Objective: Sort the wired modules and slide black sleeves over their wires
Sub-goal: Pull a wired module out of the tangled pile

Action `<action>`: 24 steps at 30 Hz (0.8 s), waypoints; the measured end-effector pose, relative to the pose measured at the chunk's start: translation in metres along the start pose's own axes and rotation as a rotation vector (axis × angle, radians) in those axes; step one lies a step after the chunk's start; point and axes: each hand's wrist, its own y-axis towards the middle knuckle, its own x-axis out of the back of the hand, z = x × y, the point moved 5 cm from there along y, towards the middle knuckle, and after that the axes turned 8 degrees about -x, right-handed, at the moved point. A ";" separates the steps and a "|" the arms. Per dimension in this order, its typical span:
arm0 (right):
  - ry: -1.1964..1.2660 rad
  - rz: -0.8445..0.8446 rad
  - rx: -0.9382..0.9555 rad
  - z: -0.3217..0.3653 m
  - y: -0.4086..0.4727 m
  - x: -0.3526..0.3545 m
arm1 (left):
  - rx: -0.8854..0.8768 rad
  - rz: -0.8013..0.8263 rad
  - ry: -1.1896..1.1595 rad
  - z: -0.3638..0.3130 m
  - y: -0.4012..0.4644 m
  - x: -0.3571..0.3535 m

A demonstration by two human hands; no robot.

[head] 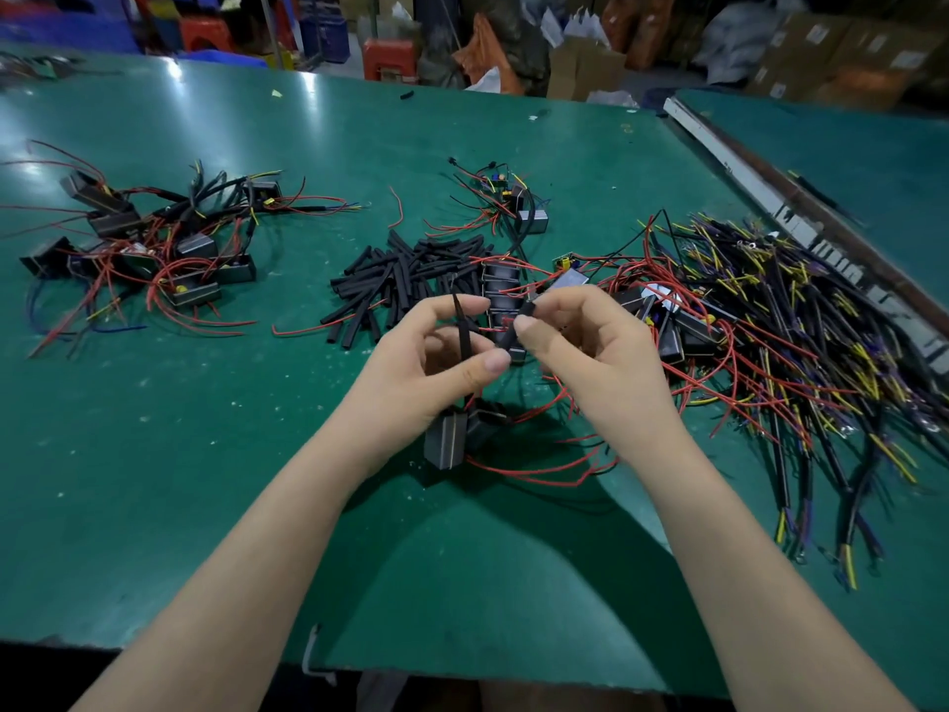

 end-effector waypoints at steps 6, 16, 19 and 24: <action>0.066 -0.019 0.004 0.004 -0.002 0.001 | 0.039 0.028 0.053 0.007 0.000 -0.004; 0.223 -0.034 -0.033 0.008 -0.015 0.014 | 0.126 0.221 0.025 0.005 -0.008 -0.015; 0.229 -0.071 -0.033 0.005 -0.027 0.020 | 0.089 0.217 0.043 0.003 -0.008 -0.024; 0.257 -0.219 -0.070 0.000 -0.037 0.043 | 0.080 0.097 0.028 0.008 -0.007 -0.037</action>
